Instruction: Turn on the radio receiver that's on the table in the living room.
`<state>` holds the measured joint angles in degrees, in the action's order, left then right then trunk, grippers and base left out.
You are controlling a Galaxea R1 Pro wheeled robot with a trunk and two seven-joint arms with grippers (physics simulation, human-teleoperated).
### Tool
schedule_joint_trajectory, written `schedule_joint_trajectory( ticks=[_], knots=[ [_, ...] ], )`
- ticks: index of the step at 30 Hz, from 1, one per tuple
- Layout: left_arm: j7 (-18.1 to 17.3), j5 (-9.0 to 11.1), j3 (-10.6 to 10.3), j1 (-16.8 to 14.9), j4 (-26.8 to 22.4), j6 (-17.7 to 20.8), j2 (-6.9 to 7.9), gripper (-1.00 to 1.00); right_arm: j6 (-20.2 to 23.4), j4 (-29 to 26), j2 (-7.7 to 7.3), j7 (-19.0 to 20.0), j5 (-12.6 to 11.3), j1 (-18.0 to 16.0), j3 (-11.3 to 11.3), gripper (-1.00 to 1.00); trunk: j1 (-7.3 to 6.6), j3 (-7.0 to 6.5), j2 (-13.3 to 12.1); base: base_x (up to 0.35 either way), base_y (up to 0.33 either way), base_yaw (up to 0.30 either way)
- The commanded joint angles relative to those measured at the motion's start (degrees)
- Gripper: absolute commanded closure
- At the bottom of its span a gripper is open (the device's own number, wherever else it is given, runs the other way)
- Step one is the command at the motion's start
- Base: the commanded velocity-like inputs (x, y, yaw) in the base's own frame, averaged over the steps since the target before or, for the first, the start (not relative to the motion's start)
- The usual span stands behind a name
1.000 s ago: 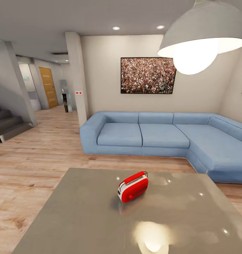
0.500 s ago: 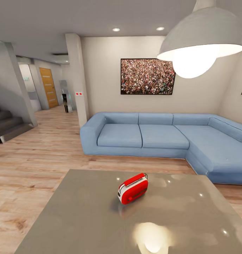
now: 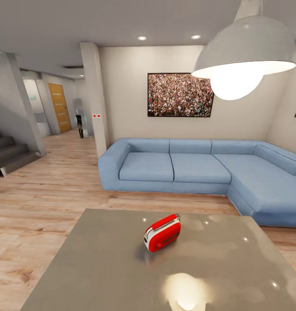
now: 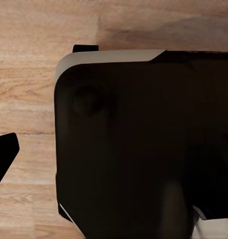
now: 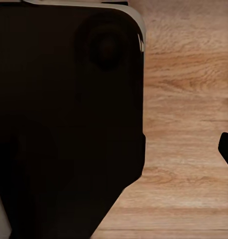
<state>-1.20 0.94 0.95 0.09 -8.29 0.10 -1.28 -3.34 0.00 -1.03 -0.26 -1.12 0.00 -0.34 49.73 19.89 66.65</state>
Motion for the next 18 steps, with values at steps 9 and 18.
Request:
schedule_joint_trajectory(
  ticks=[9, 18],
  knots=[
    [0.0, 0.0, 0.0, 0.0, 0.0, -0.2, 0.05, -1.00, 0.0, 0.0, -0.03, 0.0, 0.0, 0.0, 0.0, -1.00, -1.98, -1.62, -3.6, 0.000, 0.000, 0.000],
    [0.1, 0.0, 0.0, 0.0, 0.0, -0.3, 0.05, -1.00, 0.0, 0.0, -0.09, -0.1, 0.0, 0.0, 0.0, -1.00, -3.96, -3.24, -7.2, 0.000, 0.000, 0.000]
  ],
)
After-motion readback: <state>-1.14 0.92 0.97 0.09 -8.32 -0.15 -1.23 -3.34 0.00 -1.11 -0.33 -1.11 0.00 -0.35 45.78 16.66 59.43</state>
